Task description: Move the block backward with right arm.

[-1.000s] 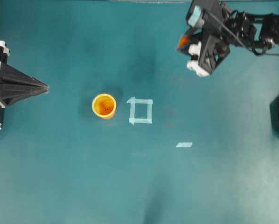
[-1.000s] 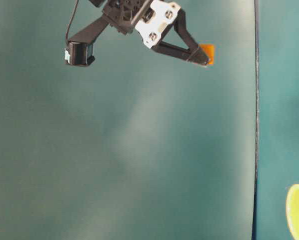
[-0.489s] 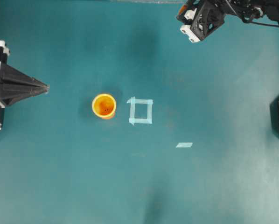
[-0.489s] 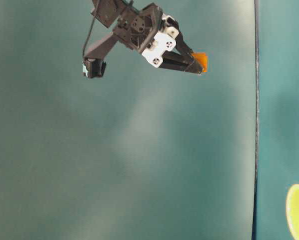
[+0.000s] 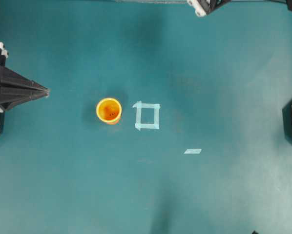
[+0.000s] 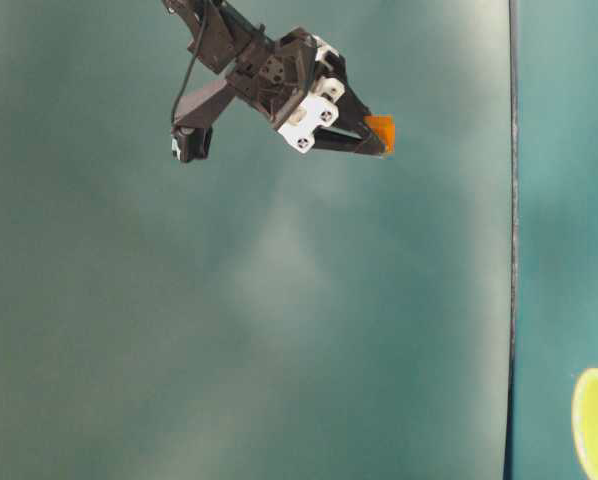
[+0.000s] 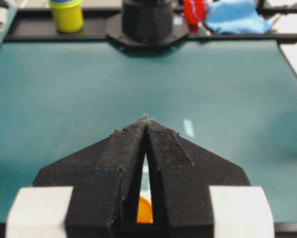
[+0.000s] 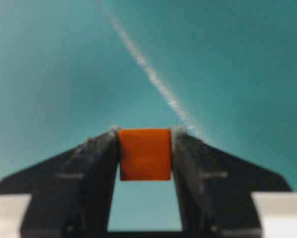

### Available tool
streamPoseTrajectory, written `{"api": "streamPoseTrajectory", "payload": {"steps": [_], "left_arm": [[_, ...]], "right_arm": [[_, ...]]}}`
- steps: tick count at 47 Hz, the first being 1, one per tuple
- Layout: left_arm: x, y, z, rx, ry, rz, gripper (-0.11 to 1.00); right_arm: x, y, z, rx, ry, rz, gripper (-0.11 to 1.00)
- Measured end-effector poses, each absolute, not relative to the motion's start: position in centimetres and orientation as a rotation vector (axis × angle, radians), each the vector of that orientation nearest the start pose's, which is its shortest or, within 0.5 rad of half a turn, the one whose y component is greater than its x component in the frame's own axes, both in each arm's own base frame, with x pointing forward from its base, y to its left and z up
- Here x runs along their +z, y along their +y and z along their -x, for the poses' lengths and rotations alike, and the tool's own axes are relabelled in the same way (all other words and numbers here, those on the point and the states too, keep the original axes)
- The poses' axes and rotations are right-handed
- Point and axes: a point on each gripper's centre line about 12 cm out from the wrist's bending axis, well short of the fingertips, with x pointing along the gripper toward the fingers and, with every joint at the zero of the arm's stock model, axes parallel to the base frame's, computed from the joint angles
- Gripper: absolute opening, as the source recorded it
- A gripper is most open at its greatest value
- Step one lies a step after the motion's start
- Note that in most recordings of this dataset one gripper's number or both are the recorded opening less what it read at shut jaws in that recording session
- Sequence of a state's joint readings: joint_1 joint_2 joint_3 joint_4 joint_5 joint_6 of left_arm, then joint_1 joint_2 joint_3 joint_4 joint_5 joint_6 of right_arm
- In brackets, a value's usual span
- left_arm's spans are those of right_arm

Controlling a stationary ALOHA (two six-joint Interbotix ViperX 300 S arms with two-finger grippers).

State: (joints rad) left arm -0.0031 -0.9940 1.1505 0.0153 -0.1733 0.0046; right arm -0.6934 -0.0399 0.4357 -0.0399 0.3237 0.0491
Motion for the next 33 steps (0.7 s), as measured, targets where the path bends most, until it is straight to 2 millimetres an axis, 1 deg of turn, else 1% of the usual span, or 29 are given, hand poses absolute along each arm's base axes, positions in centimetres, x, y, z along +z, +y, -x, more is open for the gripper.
{"api": "streamPoseTrajectory", "payload": {"steps": [5, 9, 33], "left_arm": [[29.6, -0.1, -19.5, -0.005, -0.017, -0.021, 0.00], [29.6, -0.1, -19.5, -0.006, -0.017, -0.020, 0.00], [29.6, -0.1, -19.5, -0.005, -0.014, -0.021, 0.00]], "right_arm": [[23.7, -27.6, -31.3, -0.704, 0.681, -0.263, 0.41], [23.8, -28.0, -31.3, -0.712, 0.678, -0.265, 0.41], [23.9, -28.0, -31.4, -0.711, 0.675, -0.262, 0.41]]}}
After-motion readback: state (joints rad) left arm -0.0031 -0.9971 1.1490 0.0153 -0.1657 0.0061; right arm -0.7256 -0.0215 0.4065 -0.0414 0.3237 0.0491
